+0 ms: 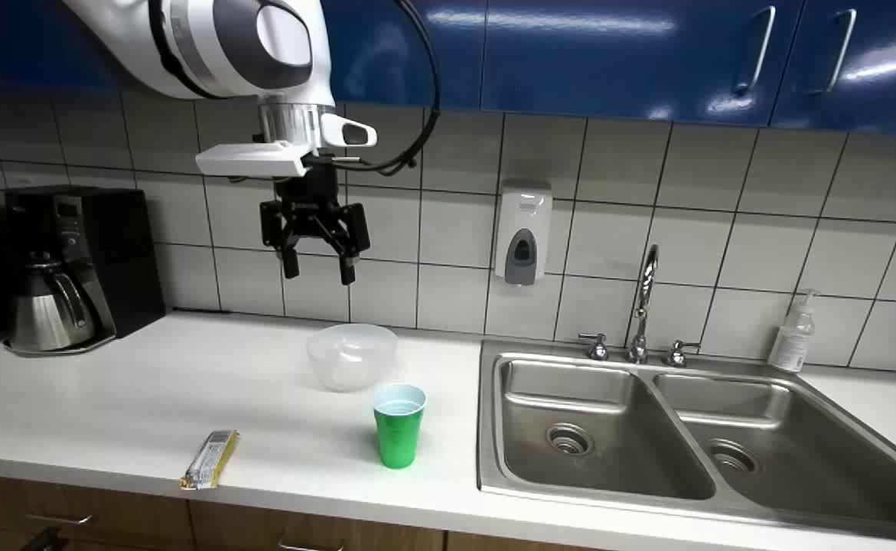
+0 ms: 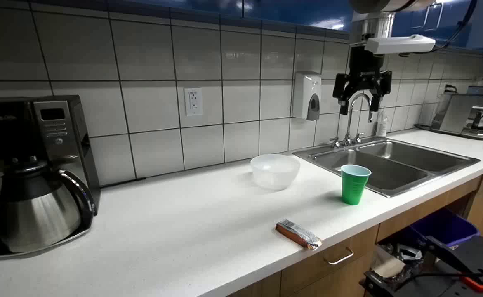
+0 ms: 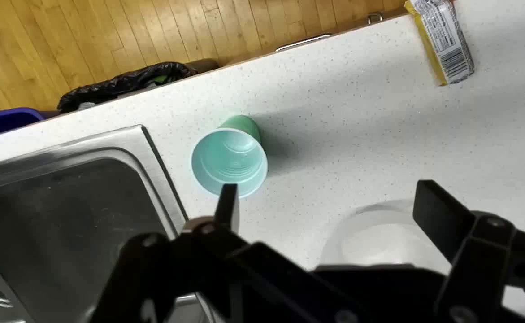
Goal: Put the packet in the bowl.
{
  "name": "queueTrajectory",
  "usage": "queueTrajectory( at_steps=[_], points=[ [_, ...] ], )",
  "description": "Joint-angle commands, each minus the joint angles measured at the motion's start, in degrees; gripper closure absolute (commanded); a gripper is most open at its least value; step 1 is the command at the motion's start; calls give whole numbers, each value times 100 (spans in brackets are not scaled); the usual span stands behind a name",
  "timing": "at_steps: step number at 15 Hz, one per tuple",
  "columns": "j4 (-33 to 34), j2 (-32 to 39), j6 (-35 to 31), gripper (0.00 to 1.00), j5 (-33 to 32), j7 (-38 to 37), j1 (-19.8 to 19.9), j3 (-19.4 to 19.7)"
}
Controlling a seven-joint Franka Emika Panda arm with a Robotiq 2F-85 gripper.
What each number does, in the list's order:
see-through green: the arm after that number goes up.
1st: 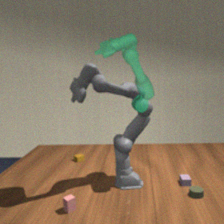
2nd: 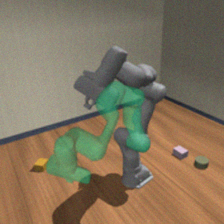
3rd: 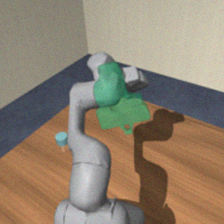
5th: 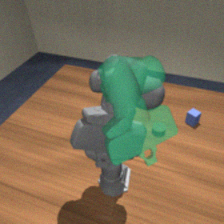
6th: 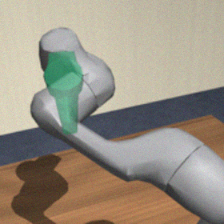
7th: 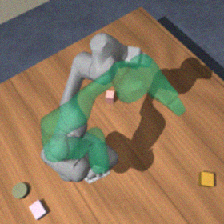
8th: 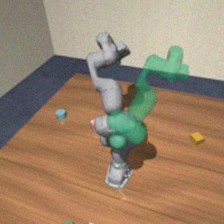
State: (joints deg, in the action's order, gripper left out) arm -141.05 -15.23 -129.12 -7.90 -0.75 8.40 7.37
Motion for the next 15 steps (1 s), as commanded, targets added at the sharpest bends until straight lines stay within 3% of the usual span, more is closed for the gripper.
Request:
queueTrajectory(
  at_steps=[1, 7, 15],
  points=[
    [7, 7, 10, 0, 6, 5, 13, -13],
    [-20, 28, -68, 0, -11, 12, -6, -33],
    [-63, 584, -559, 0, 16, 3, -345, -292]
  ],
)
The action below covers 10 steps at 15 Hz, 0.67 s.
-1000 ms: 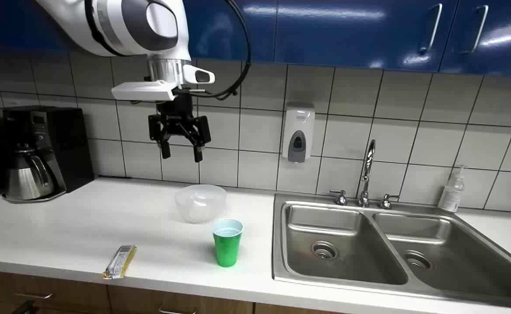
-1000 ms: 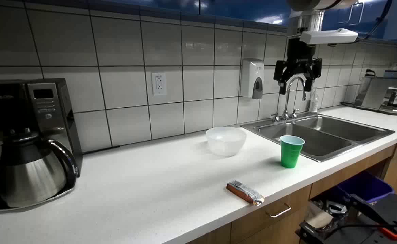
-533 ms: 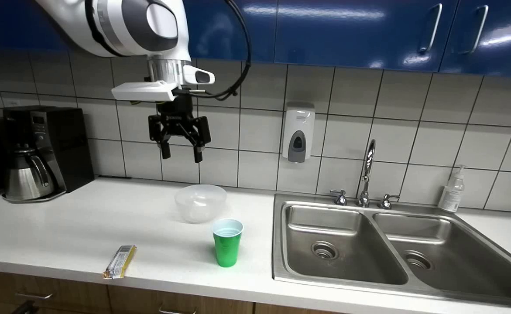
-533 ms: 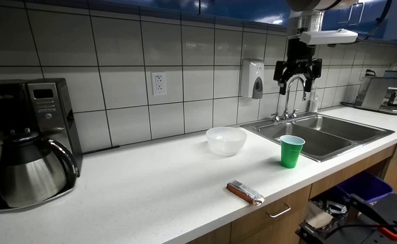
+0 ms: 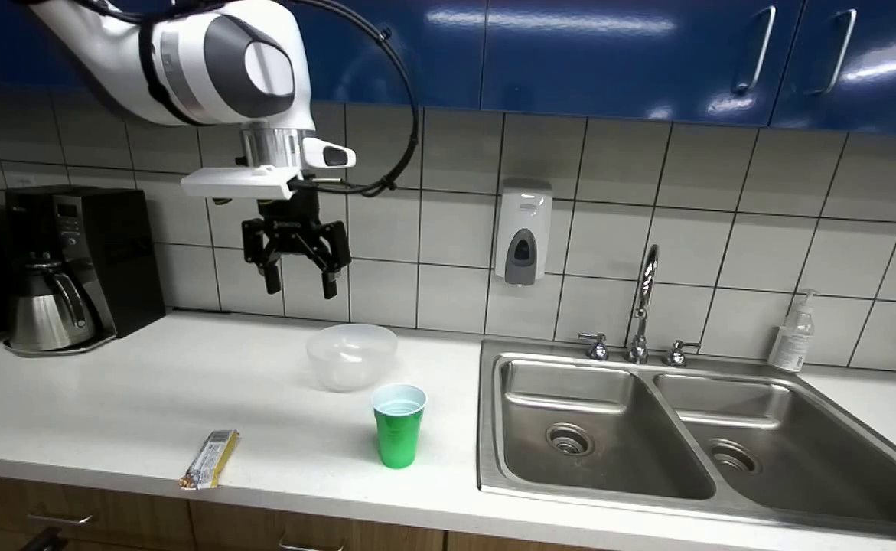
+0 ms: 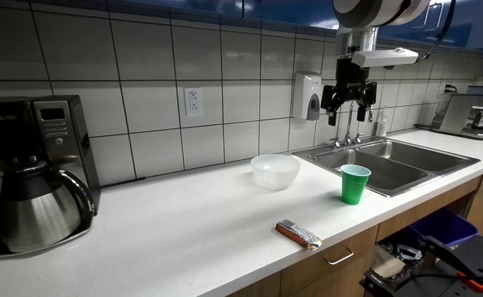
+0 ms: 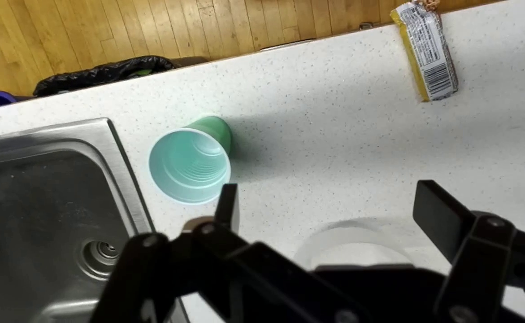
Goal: Put the packet in the bowl.
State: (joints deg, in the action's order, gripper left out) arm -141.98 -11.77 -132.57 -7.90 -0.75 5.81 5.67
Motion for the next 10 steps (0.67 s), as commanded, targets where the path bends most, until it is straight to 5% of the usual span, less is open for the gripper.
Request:
queueTrajectory(
  at_steps=[1, 10],
  points=[
    [52, 345, -248, 0, 21, -10, -140, -169],
    [6, 1064, -294, 0, -78, -13, -544, -499]
  ],
)
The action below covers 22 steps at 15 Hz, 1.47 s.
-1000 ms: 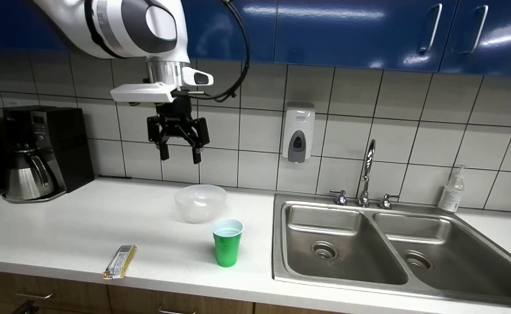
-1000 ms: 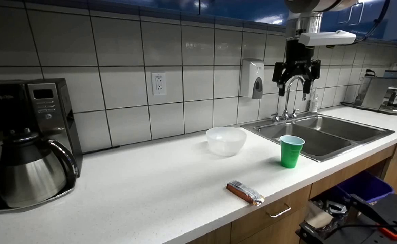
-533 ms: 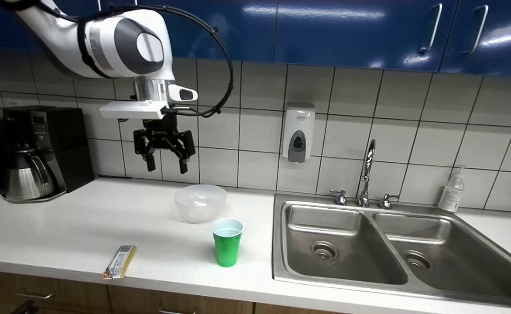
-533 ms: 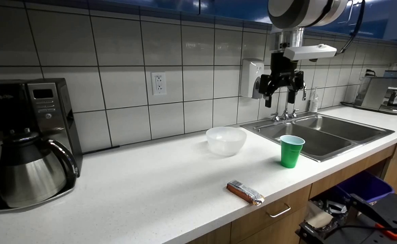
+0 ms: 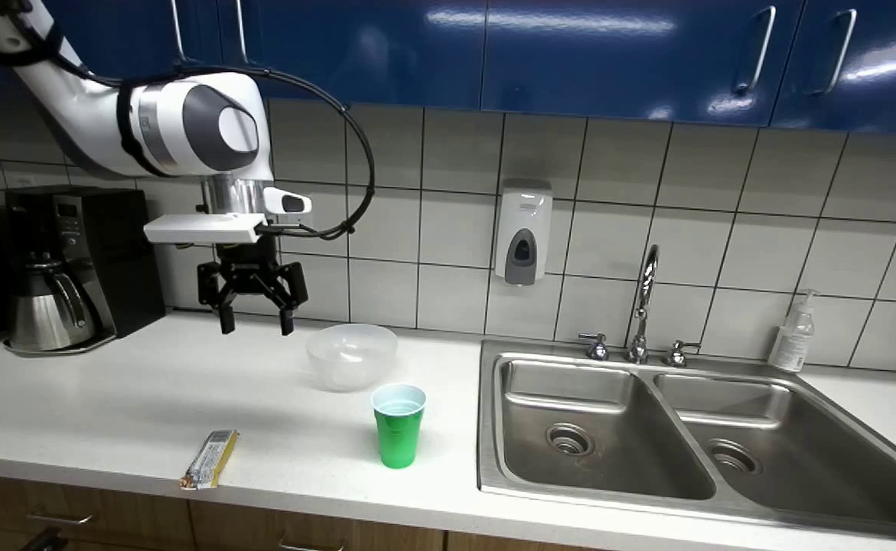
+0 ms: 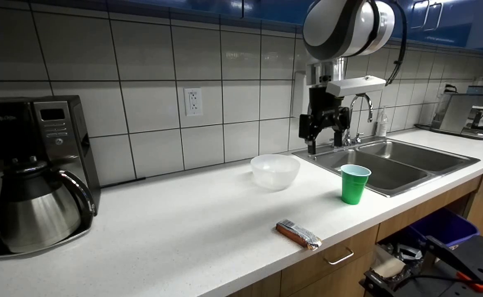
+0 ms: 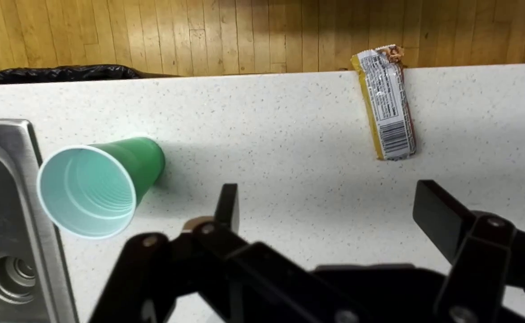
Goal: Put the packet in the bowl.
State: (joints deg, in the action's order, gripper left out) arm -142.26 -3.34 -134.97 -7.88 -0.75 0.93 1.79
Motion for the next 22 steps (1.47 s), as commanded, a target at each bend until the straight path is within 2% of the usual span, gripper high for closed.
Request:
queueTrajectory(
  at_steps=[1, 11, 22],
  points=[
    [57, 314, -52, 0, -92, -15, -86, -130],
    [111, 1098, -205, 0, -266, 113, -312, -239],
    [477, 2367, -885, 0, -579, 274, -629, -333]
  ],
)
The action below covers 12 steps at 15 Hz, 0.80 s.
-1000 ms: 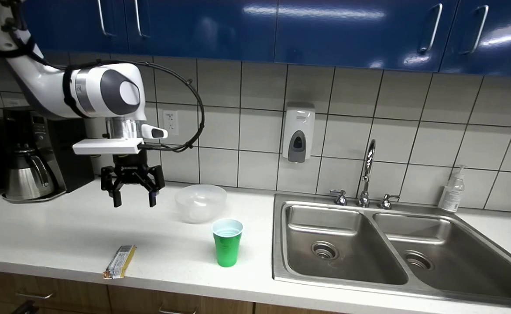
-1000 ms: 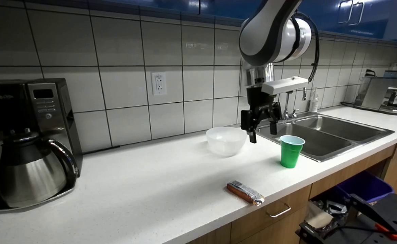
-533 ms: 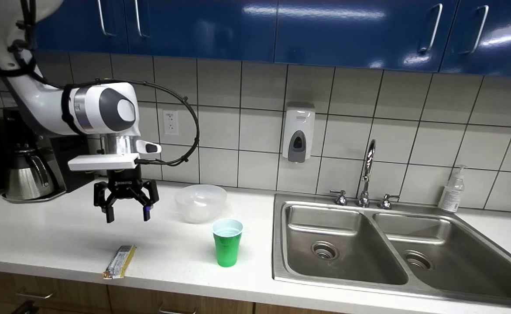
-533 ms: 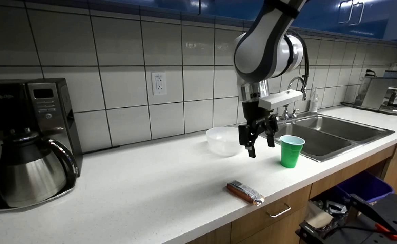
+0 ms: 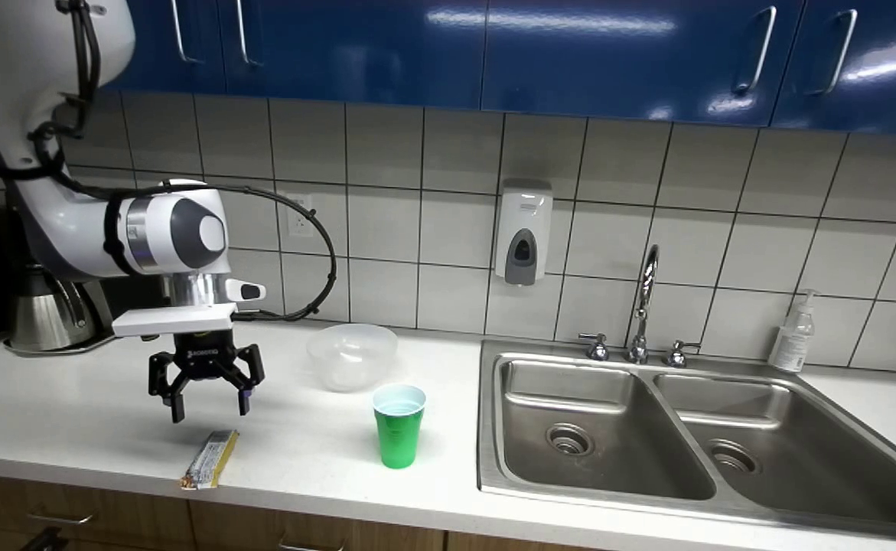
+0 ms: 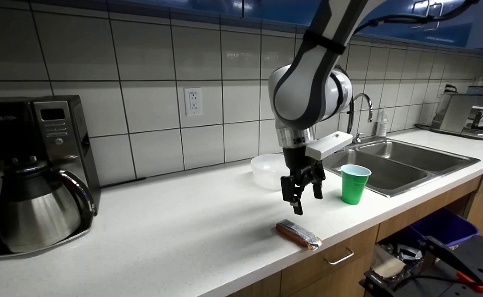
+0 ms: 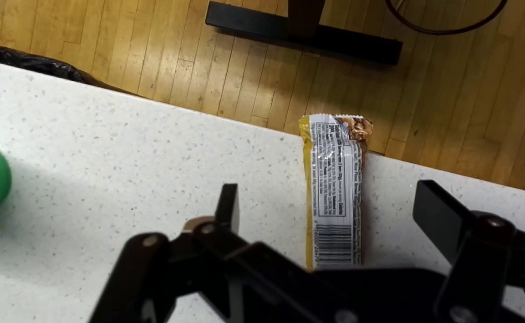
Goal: Put the packet in the bowl.
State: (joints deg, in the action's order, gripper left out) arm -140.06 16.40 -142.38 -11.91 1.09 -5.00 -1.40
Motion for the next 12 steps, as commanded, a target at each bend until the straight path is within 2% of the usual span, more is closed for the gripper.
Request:
queueTrajectory(
  at_steps=[1, 7, 12],
  points=[
    [325, 538, -224, 0, -222, 78, -72, -4],
    [761, 1230, -627, 0, -260, 207, -173, -15],
    [899, 1443, -744, 0, -175, 381, -155, -56]
  ],
)
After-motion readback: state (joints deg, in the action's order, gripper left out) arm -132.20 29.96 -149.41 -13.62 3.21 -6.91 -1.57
